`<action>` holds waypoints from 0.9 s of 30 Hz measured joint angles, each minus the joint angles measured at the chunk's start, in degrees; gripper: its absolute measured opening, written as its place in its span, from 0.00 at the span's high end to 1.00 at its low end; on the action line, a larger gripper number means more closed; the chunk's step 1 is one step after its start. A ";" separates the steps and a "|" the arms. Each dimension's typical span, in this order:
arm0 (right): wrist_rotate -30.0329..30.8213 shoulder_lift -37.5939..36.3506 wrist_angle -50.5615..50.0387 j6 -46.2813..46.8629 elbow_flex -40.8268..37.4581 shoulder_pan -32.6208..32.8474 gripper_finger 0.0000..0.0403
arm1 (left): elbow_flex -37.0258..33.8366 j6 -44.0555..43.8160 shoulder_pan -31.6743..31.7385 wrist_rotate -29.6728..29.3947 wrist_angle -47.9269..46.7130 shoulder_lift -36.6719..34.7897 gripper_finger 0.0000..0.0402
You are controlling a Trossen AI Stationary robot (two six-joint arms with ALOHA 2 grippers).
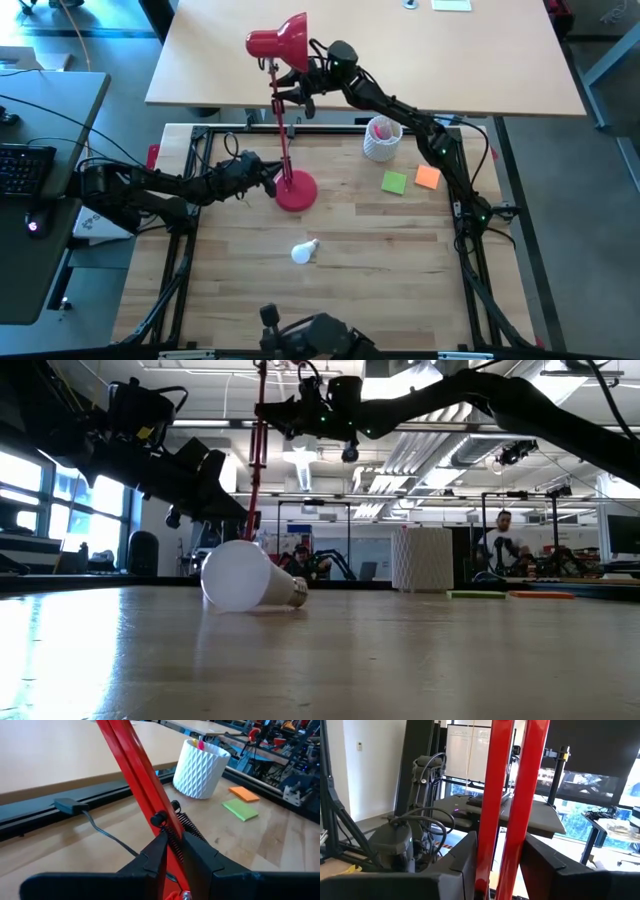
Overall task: Screw lightbulb
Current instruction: Adjust the red lamp
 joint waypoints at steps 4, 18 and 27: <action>0.10 -0.10 -2.46 -3.75 0.07 1.33 0.72 | 0.00 -0.53 -0.04 0.34 -0.76 -0.04 0.87; 3.29 -1.62 -15.78 -16.82 0.13 3.04 0.72 | 0.00 -0.61 -0.20 0.51 -1.21 -0.04 0.87; 6.21 -3.77 -26.73 -27.32 0.38 4.87 0.72 | 0.00 -0.95 -0.19 1.51 -1.80 -0.04 0.87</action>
